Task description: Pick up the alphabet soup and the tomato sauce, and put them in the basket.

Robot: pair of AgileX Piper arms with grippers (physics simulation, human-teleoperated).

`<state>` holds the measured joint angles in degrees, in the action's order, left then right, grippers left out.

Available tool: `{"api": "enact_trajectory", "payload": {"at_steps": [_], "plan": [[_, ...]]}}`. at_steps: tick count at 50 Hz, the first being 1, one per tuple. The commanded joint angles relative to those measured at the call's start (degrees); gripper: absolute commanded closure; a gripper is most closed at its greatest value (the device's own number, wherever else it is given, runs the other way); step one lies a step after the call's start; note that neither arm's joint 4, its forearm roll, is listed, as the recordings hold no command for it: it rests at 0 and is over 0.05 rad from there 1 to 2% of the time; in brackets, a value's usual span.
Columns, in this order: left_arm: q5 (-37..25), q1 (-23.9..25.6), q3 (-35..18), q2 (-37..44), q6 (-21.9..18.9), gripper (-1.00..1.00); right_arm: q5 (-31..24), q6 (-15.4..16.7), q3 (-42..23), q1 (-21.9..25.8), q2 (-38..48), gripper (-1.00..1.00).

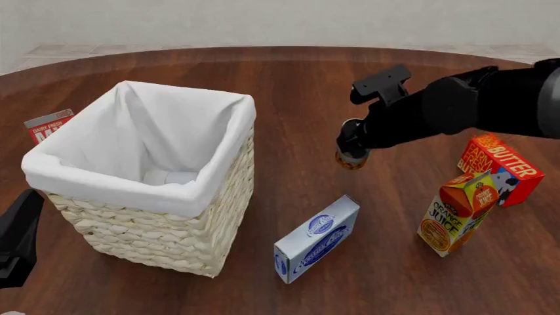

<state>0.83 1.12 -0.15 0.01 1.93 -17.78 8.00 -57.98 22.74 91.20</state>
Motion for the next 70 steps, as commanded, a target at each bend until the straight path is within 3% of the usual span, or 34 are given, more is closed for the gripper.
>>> {"api": "enact_trajectory", "payload": {"at_steps": [1, 70], "plan": [[0.06, -0.01, 0.01, 0.0, 0.02, -1.0, -1.39, -1.32, -1.77, 0.48, -1.92, 1.0], [0.26, -0.03, -0.08, 0.0, 0.25, -1.0, -8.23, 0.1, -6.2, 3.68, -11.23, 1.0]]}}
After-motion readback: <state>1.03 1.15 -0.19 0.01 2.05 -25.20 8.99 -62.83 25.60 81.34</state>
